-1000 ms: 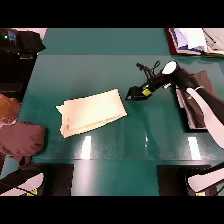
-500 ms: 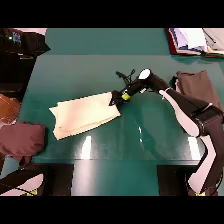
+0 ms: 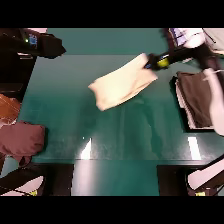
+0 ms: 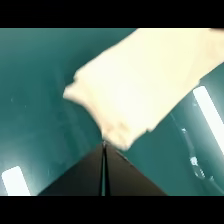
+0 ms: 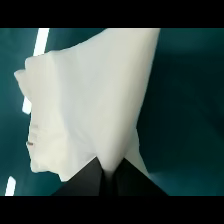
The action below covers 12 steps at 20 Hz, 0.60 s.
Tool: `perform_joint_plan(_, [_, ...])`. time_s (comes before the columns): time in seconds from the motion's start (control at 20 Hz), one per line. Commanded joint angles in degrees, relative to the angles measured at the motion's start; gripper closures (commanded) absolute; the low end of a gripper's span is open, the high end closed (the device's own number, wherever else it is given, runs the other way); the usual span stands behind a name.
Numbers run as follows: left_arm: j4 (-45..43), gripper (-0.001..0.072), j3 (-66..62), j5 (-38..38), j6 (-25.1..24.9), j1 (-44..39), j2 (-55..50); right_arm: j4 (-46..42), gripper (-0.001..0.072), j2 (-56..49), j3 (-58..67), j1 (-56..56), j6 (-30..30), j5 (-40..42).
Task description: Fold the shirts.
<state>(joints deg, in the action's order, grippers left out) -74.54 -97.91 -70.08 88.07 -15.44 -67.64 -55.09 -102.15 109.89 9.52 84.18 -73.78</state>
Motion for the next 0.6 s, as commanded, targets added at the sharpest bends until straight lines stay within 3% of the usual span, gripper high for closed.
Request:
perform_joint_plan(0.0, [0.0,0.0686,0.0,2.91,0.22,-2.73,0.02,-4.94,0.0697,5.05,1.31,-12.66,1.88,0.17])
perform_joint_plan(0.25, [0.39,0.0685,0.0,3.65,0.68,-3.04,0.02,-4.44,0.0698,6.08,1.31,-23.89,1.95,2.47])
perform_joint_plan(0.55, [0.35,0.0686,0.0,3.65,1.75,-3.04,0.0,0.92,0.0698,6.56,4.48,-26.75,1.97,8.09])
